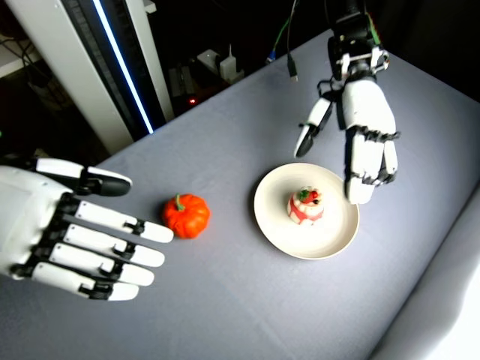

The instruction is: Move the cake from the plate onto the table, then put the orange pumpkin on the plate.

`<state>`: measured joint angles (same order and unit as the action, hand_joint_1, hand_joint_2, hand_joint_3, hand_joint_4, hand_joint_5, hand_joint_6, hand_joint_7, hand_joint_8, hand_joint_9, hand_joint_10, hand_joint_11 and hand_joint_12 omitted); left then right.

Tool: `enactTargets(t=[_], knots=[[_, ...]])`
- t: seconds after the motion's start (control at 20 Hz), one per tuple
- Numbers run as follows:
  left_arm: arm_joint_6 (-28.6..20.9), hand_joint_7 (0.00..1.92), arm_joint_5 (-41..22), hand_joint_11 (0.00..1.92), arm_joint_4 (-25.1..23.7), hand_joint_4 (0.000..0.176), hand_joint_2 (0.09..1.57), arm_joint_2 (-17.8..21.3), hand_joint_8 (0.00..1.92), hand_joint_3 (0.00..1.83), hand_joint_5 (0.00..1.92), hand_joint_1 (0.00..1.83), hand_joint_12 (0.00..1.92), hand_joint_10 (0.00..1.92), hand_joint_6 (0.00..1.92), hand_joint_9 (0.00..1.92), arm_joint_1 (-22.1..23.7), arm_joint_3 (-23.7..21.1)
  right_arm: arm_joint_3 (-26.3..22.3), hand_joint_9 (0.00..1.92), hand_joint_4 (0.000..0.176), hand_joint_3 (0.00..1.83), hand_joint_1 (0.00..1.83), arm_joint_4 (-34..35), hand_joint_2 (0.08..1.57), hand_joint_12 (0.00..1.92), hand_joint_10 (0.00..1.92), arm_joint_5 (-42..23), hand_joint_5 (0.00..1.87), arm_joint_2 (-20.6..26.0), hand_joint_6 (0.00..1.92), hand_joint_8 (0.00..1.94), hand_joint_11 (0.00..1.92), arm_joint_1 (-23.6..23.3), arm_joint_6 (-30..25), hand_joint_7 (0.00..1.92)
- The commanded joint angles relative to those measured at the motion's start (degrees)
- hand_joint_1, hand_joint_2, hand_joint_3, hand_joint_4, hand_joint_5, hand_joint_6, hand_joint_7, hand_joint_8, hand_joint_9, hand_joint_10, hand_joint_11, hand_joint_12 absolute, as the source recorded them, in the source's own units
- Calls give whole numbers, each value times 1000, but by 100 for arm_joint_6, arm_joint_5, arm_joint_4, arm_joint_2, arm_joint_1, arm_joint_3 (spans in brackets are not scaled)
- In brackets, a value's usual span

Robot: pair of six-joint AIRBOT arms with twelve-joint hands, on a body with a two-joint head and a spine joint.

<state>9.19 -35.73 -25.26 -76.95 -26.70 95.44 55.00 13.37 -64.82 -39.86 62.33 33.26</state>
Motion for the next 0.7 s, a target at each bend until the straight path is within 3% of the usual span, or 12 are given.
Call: enactTargets(t=[0.0,0.1,0.15,0.25,0.45,0.55,0.6,0.65], knots=[[-20,519,-490,0,155,0,1047,-53,33,6,353,864,1700,221,16,441,71,74,34,272,13,1,671,112,1021,878,5,-659,334,6,0,0,0,-65,-18,308],[-20,587,-430,72,136,0,1039,-203,22,0,409,862,1679,336,7,483,88,234,37,285,36,0,668,110,1010,899,7,-642,357,-4,5,5,0,-65,-18,329],[-20,598,-430,56,136,0,1039,-233,13,0,411,883,1696,440,2,440,88,269,37,288,33,0,665,106,1006,888,5,-637,353,-7,2,2,0,-65,-18,329],[-20,609,-461,50,133,0,1036,-268,8,0,404,886,1694,500,1,401,93,299,37,287,44,0,671,95,1009,901,3,-628,365,-13,3,1,0,-73,-19,329],[-20,582,-706,0,184,0,992,-307,8,0,447,887,1601,467,29,374,124,271,27,326,34,0,715,83,980,896,6,-628,404,-20,4,2,42,-77,-20,364],[-20,594,-882,0,184,0,1036,-358,11,7,466,900,1626,485,31,389,144,271,18,317,40,1,711,75,984,865,0,-631,403,-41,0,0,72,-77,-20,351],[-20,635,-980,48,201,0,1047,-389,27,9,475,888,1651,521,32,446,134,297,17,314,30,5,710,69,994,867,0,-636,400,-57,0,0,70,-81,-20,345],[-20,596,-1103,9,280,0,1022,-443,8,0,480,836,1621,483,28,388,99,347,16,324,43,5,701,57,997,870,4,-645,409,-73,4,4,76,-86,-20,355]])
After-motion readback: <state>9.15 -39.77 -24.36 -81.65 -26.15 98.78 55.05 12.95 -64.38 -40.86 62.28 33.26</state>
